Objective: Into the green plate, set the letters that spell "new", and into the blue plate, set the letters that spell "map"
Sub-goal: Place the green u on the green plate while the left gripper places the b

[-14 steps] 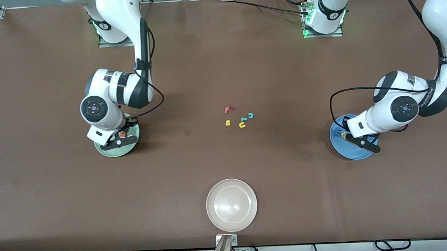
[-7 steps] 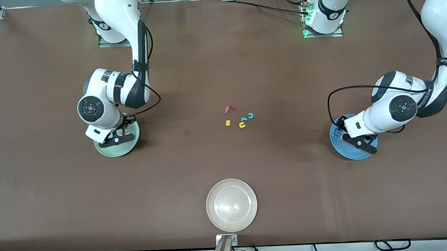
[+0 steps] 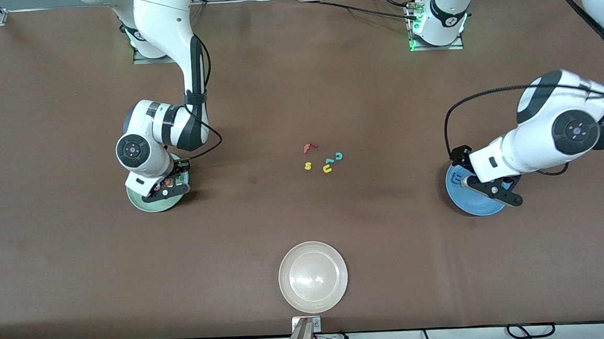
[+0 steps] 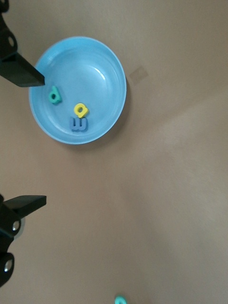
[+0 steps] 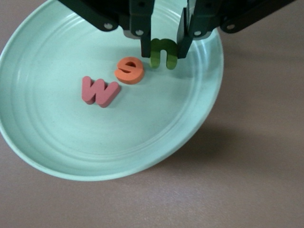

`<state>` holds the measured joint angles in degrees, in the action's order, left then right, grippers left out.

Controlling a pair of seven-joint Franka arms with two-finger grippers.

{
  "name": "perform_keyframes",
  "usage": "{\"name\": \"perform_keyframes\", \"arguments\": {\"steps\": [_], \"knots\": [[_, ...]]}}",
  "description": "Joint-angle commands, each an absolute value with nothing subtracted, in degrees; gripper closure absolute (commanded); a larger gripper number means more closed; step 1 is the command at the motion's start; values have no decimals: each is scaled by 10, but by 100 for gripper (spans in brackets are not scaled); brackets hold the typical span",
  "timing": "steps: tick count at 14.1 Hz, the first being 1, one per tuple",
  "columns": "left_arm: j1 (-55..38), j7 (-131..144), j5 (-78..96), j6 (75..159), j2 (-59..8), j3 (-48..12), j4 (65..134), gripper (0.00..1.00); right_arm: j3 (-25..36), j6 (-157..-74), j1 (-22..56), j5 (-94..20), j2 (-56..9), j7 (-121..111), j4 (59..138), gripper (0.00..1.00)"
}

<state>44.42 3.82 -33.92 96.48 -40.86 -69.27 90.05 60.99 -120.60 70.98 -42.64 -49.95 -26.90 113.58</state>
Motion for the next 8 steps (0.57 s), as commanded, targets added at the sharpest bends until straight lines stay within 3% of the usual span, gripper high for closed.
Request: {"name": "perform_keyframes", "arguments": {"steps": [1,2,4,5,6,8], "knots": [[436,45,-324,877,-405,-722,807,0,606,-1213,696,-441,-491,-292,1137,56],[430,43,-323,854,-404,-722,785,0,606,-1212,696,-444,-490,-286,1136,1],[428,40,-319,837,-378,-714,766,0,608,-1211,698,-445,-489,-287,1134,0],[425,40,-296,838,-346,-681,767,0,609,-1211,698,-445,-488,-287,1132,0],[407,40,-254,838,-313,-628,766,0,610,-1211,698,-445,-488,-286,1130,0],[334,38,-147,845,-242,-467,767,0,610,-1212,698,-445,-487,-286,1129,0]]}}
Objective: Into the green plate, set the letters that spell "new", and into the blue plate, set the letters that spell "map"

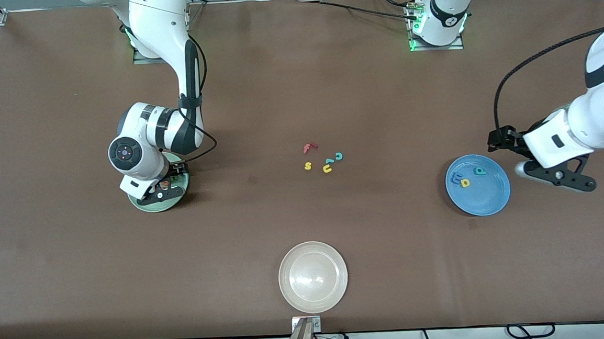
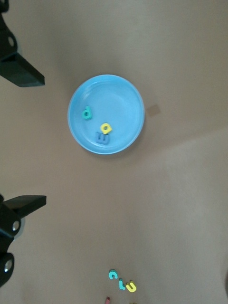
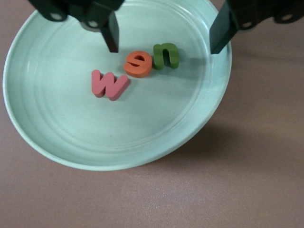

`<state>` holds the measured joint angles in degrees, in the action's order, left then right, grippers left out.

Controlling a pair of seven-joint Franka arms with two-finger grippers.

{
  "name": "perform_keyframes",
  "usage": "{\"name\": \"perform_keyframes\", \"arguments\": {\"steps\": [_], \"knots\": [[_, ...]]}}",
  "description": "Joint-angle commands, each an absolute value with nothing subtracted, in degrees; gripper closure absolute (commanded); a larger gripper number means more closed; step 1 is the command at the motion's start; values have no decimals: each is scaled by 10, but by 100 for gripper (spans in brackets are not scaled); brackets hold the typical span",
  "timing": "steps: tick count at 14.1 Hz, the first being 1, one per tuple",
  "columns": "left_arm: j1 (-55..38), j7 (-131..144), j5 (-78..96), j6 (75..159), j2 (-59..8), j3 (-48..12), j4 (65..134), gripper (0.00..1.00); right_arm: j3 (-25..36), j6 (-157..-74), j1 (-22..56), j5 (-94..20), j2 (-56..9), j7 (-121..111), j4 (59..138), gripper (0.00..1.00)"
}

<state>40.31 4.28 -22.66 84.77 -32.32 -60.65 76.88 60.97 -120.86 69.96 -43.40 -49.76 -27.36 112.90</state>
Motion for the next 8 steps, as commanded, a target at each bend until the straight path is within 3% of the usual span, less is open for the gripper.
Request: {"name": "perform_keyframes", "arguments": {"steps": [1,5,7,8], "knots": [[282,38,-97,847,-209,-387,770,0,612,-1211,698,-446,-486,-286,1128,0],[127,45,-12,903,-122,-168,825,0,613,-1207,677,-445,-478,-287,1093,0],[39,47,8,932,-80,-61,873,0,542,-1204,599,-420,-427,-268,1063,0],[20,60,31,949,-59,-35,898,0,527,-1205,579,-381,-415,-247,1052,0]]}}
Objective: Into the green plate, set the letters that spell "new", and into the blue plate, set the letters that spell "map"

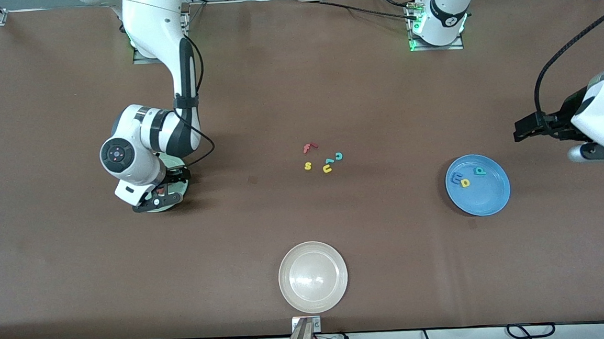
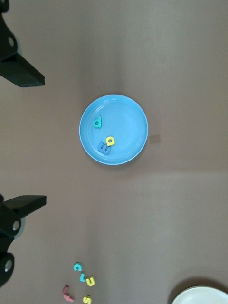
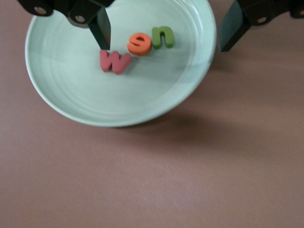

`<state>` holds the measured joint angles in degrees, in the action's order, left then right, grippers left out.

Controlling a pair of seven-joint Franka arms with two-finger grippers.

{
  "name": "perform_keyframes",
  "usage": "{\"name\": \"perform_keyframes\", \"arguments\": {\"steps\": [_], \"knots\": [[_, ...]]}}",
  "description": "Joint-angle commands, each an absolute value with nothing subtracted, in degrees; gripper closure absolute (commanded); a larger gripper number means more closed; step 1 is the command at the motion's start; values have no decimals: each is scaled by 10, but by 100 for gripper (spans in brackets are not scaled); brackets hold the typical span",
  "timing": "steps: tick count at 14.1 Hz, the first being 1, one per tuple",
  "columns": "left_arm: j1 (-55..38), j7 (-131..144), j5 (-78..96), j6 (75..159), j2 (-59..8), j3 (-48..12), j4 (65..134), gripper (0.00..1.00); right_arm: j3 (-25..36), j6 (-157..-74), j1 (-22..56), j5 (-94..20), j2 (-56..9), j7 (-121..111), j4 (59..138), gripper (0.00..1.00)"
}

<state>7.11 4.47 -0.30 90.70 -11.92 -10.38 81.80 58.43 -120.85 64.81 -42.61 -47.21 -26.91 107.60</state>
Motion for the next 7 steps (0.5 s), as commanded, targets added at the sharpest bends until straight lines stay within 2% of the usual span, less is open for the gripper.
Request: {"name": "perform_keyframes", "arguments": {"steps": [1,4,6,7], "knots": [[14,72,46,971,-41,-26,927,0,509,-1204,562,-344,-400,-217,1038,0],[-30,67,42,1081,12,11,1031,0,395,-1204,485,-220,-328,-106,1021,0],[-30,69,29,1071,23,10,1037,0,319,-1203,431,-139,-293,-32,1013,0],[-23,69,20,1032,22,4,1031,0,287,-1200,408,-115,-277,-12,1013,0]]}}
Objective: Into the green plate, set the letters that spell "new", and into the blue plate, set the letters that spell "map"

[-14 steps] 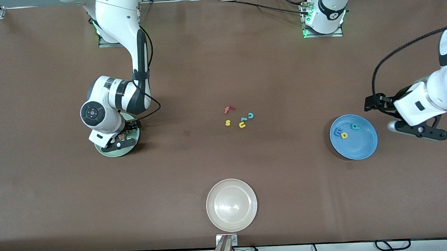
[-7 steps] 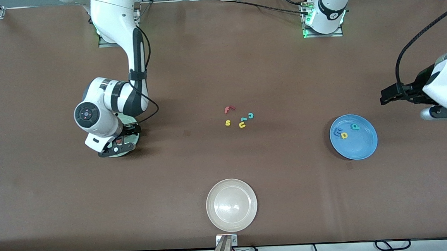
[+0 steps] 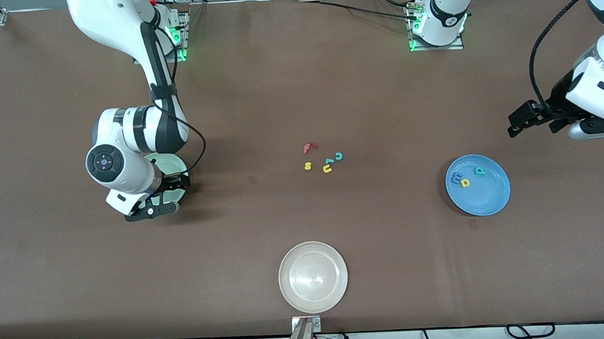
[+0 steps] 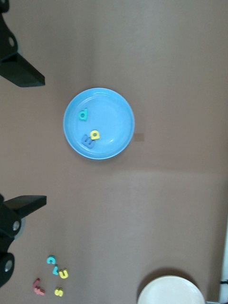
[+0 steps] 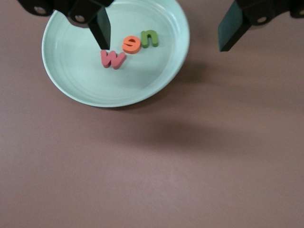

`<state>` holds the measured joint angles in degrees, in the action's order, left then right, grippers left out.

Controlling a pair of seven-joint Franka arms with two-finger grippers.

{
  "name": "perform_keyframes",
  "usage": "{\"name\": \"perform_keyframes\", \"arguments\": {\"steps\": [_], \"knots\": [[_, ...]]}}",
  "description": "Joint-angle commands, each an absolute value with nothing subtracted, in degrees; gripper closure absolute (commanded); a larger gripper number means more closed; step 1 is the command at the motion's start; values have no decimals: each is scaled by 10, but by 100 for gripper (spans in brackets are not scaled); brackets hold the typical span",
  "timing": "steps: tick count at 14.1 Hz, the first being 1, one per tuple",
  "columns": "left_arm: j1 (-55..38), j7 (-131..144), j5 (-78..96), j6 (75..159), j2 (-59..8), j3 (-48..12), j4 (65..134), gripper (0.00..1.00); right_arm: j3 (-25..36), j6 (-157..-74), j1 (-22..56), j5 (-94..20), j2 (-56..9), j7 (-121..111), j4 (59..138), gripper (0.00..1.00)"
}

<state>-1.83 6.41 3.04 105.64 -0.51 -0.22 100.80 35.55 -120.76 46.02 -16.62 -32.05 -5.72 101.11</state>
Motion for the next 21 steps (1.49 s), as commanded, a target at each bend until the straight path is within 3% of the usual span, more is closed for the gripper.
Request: {"name": "perform_keyframes", "arguments": {"steps": [1,8,17,21], "knots": [[-23,67,20,997,18,8,1015,0,253,-1196,376,-105,-261,9,1013,0],[-23,-20,8,993,16,5,1000,0,-3,-1126,121,24,-164,93,985,0],[-24,-48,-3,994,16,0,986,0,45,-993,20,23,-86,55,883,0],[-24,-48,-2,992,16,0,986,0,67,-991,-13,-21,-77,-47,876,0]]}}
